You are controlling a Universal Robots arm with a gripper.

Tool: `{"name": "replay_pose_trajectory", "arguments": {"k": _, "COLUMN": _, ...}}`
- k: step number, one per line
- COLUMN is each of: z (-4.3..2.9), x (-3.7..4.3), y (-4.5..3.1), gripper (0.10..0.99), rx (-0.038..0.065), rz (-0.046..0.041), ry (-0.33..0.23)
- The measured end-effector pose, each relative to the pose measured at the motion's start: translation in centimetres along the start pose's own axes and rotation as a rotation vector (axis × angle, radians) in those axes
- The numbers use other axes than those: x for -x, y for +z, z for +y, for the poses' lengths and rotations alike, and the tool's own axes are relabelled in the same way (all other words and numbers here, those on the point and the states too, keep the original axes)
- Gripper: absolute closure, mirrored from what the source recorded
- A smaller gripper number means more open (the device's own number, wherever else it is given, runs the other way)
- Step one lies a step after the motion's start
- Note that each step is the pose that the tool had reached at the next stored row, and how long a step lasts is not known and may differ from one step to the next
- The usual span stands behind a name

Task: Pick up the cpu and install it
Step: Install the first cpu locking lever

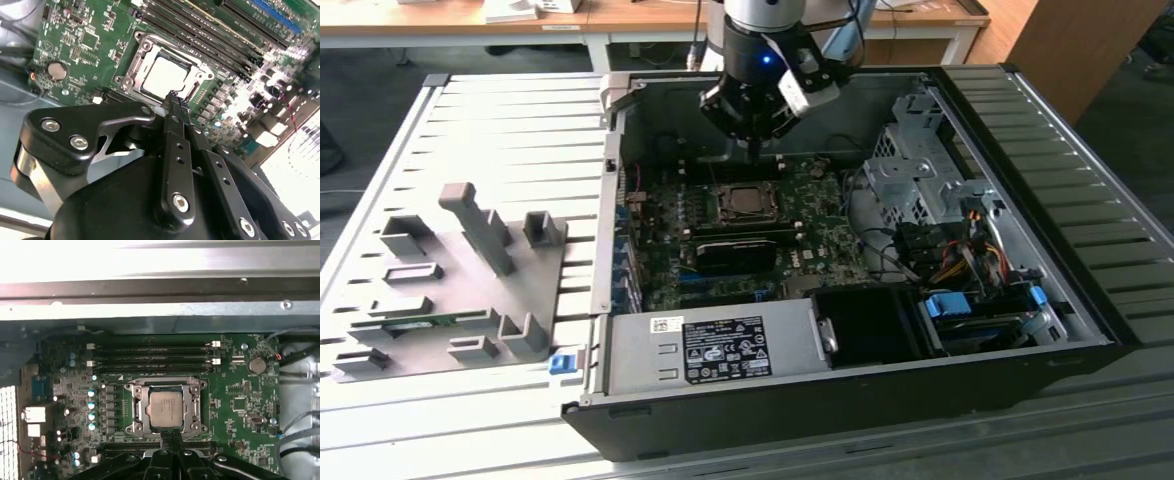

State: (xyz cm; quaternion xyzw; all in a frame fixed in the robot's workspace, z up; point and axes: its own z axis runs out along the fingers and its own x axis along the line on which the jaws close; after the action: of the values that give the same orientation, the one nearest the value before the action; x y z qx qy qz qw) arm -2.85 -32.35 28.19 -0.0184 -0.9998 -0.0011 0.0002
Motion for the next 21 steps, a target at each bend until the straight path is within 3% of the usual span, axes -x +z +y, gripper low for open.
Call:
{"name": "replay_pose_trajectory", "arguments": {"k": 4, "z": -0.02, "x": -0.69, "y": 0.07, "gripper": 0.980, "rx": 0.000, "rz": 0.0000, "ry": 0.000}}
{"name": "replay_pose_trajectory", "arguments": {"k": 14, "z": -0.07, "x": -3.82, "y": 0.72, "gripper": 0.980, "rx": 0.001, "rz": 0.0000, "ry": -0.013}}
{"name": "replay_pose_trajectory", "arguments": {"k": 21, "z": 0.31, "x": -5.42, "y": 1.20, "gripper": 0.980, "rx": 0.000, "rz": 0.0001, "ry": -0.014}}
